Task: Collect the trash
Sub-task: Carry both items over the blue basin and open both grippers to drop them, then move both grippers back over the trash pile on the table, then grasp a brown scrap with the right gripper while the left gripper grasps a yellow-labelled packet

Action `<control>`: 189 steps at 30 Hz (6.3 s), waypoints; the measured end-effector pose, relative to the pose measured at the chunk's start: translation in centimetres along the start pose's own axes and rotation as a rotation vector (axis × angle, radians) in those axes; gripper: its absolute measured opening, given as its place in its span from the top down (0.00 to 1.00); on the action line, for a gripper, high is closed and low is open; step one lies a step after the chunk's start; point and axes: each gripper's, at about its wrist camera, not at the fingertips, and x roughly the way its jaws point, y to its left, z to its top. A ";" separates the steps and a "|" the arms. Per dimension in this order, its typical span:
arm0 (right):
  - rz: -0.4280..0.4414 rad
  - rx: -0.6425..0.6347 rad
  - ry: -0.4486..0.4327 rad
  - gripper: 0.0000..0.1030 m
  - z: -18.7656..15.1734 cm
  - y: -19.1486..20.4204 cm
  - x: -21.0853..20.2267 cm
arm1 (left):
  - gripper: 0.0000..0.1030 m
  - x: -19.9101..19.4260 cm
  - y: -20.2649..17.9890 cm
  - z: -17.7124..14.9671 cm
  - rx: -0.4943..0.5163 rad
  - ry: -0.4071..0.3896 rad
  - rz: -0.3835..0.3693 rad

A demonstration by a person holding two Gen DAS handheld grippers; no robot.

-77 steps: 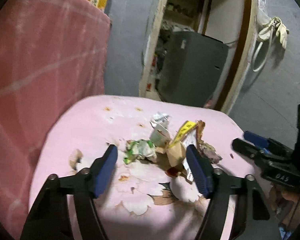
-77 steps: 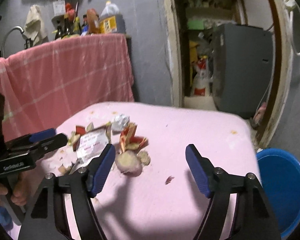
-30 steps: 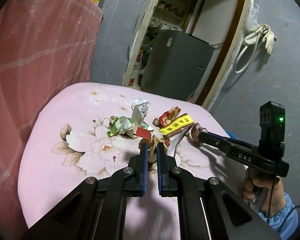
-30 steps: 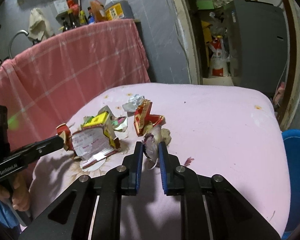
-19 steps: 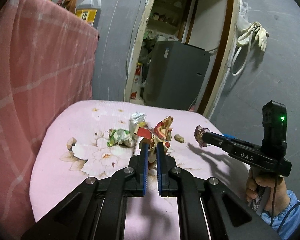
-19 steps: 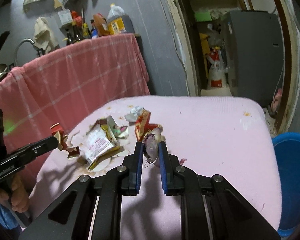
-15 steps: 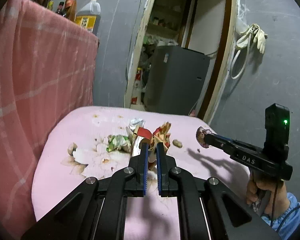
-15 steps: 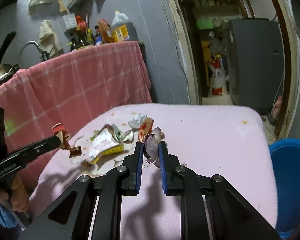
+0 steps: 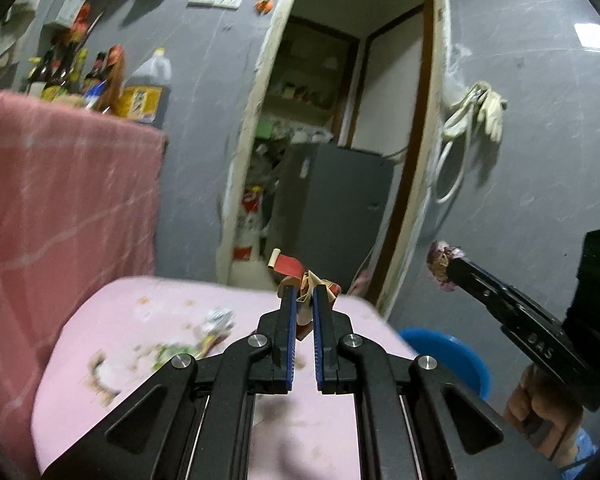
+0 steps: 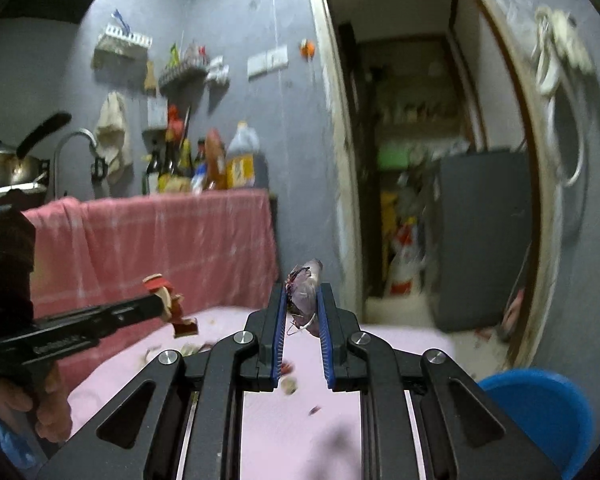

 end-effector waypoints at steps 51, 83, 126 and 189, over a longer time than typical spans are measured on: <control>-0.431 0.317 0.030 0.63 -3.6 -19.0 -8.0 | 0.61 18.4 -14.5 -4.2 -0.032 0.380 -0.249; -0.135 0.006 -0.182 0.00 2.7 -0.9 -1.8 | 0.02 -2.4 2.6 2.9 -0.033 -0.126 0.272; -0.026 -0.070 0.558 0.57 -7.2 1.0 13.2 | 0.64 5.3 10.1 -4.7 -0.209 0.405 0.079; -0.196 -0.041 -0.067 0.87 1.9 -4.1 -2.6 | 0.83 3.8 -5.1 1.4 0.029 -0.043 -0.009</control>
